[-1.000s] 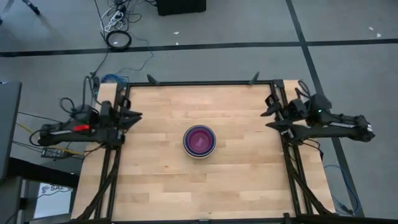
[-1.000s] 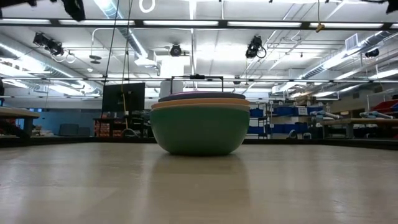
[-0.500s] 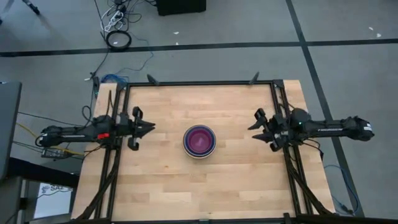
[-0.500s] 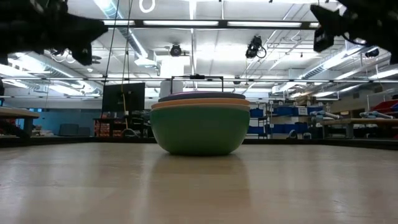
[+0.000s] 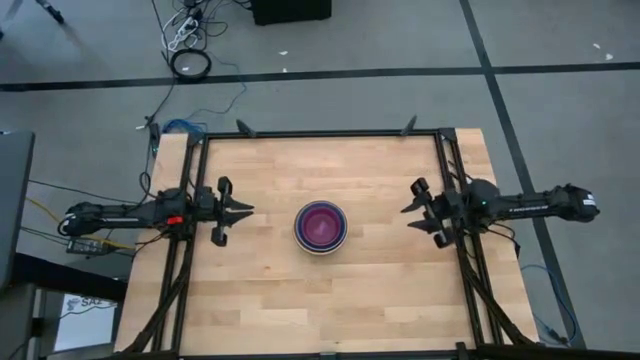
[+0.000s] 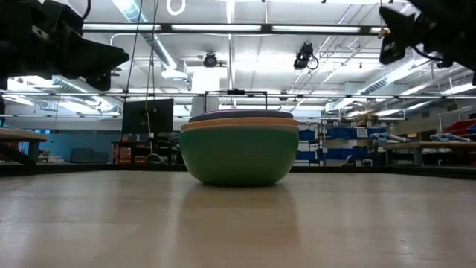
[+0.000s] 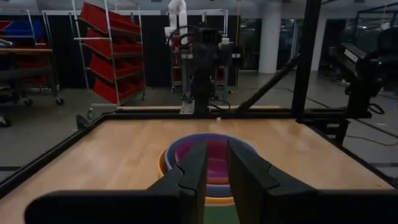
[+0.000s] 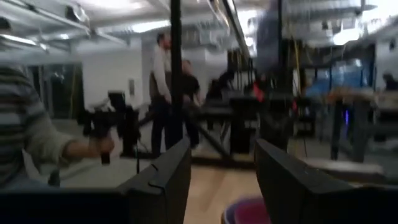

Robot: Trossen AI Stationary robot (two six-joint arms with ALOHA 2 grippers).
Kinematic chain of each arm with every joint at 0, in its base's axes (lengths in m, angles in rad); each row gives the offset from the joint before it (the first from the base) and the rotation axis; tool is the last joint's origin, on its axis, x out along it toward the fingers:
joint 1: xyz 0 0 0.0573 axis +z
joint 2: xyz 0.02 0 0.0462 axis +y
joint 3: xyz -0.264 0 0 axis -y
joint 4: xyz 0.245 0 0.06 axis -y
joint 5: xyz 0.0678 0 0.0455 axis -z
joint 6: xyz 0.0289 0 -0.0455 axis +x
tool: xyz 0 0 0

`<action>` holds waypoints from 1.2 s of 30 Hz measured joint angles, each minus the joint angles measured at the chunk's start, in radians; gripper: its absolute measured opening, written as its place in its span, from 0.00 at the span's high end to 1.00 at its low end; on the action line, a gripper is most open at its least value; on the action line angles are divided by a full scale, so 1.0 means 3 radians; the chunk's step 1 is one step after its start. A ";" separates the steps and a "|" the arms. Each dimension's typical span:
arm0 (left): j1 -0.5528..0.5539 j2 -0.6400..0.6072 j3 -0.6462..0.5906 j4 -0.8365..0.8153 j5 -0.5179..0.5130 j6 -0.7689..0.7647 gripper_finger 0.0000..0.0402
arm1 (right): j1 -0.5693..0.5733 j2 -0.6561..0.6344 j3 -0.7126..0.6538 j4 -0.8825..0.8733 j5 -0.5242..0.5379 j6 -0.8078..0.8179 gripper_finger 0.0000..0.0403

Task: Nest bowls inside each other
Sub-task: Return to Home Position

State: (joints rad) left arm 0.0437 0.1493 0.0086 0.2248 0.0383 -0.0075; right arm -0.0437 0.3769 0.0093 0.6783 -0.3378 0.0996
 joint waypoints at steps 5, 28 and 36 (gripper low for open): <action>0.0000 0.0000 -0.0001 -0.0076 -0.0004 -0.0014 0.83 | -0.0027 -0.0244 -0.0001 0.0201 -0.0054 0.0005 0.59; 0.0000 0.0000 -0.0003 -0.0103 -0.0013 -0.0079 0.83 | -0.0042 -0.1155 -0.0004 -0.1520 -0.0177 0.0029 0.59; 0.0000 0.0000 -0.0003 -0.0119 -0.0014 0.0009 0.83 | -0.0042 -0.1155 -0.0005 -0.1844 -0.0160 -0.0073 0.59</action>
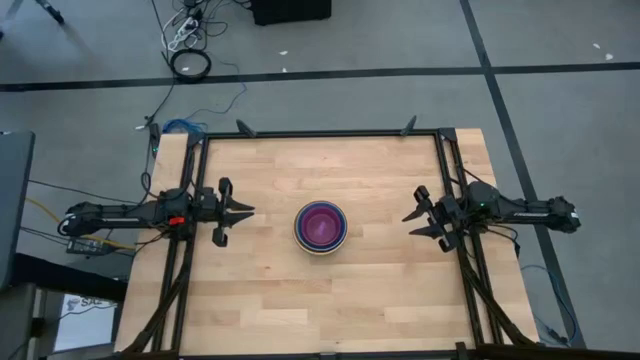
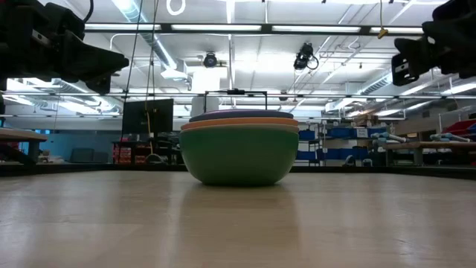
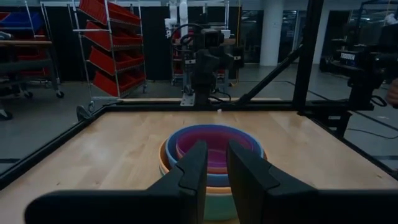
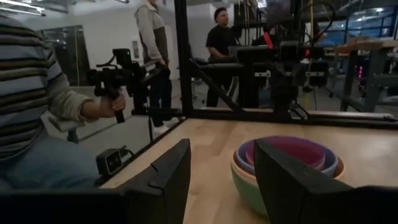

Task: Nest bowls inside each other
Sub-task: Return to Home Position

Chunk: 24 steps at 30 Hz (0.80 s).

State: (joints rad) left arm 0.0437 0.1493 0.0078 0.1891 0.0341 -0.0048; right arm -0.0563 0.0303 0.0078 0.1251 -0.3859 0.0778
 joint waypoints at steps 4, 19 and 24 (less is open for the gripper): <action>0.0000 0.0000 0.0000 0.0001 0.0000 -0.0004 0.83 | 0.0000 0.0000 0.0000 -0.0015 -0.0001 0.0182 0.59; 0.0000 0.0000 -0.0001 0.0000 0.0000 -0.0009 0.83 | 0.0000 0.0000 -0.0001 -0.0001 -0.0001 0.0349 0.59; 0.0000 0.0000 -0.0001 0.0000 0.0000 -0.0009 0.83 | 0.0000 0.0000 -0.0001 -0.0001 -0.0001 0.0348 0.59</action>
